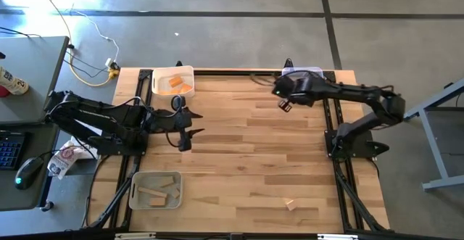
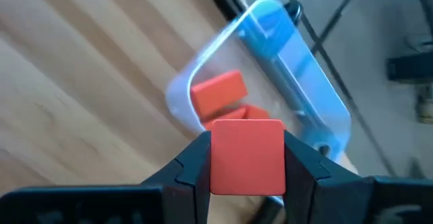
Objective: Sort & place blocks by color
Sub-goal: Put the orange block into the transparent bin, then put the brown block into the gray bin
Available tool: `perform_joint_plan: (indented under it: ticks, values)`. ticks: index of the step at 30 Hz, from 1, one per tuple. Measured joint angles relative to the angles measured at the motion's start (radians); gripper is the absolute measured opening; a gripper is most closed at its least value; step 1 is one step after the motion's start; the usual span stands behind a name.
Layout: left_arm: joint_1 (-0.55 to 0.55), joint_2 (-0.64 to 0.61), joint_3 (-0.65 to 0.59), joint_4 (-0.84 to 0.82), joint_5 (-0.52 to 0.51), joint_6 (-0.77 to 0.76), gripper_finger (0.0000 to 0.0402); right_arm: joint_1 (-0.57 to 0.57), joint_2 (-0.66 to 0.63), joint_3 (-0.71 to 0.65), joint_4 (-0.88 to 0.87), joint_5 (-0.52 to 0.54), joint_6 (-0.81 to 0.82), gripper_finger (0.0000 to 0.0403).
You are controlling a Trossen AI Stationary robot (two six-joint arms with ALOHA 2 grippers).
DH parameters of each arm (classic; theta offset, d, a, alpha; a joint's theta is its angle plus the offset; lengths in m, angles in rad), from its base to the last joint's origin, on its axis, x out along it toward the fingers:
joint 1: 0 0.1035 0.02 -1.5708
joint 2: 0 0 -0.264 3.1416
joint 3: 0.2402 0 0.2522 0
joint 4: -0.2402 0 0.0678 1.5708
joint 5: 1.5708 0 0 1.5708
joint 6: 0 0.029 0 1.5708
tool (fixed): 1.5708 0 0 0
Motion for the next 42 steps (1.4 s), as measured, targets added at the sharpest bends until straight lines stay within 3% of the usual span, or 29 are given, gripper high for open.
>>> perform_joint_plan:
  ticks: [6,14,26,33,42]
  values:
    - [0.0,0.0,0.0,0.026,-0.002,0.014,0.0207,-0.082,-0.108,-0.113,0.252,-0.05,-0.051,0.0104]
    - [0.0,0.0,0.0,0.075,-0.001,0.034,0.0207,-0.203,-0.118,-0.197,0.536,-0.191,-0.11,0.0104]
    - [0.0,0.0,0.0,0.066,0.005,0.027,0.0207,-0.326,-0.036,-0.203,0.519,-0.295,0.023,0.0104]
    - [0.0,0.0,0.0,0.059,0.005,0.027,0.0207,-0.357,0.008,-0.203,0.494,-0.296,0.025,0.0106]
    - [0.0,0.0,0.0,0.059,0.005,0.026,0.0207,-0.362,0.008,-0.19,0.466,-0.265,0.018,0.0219]
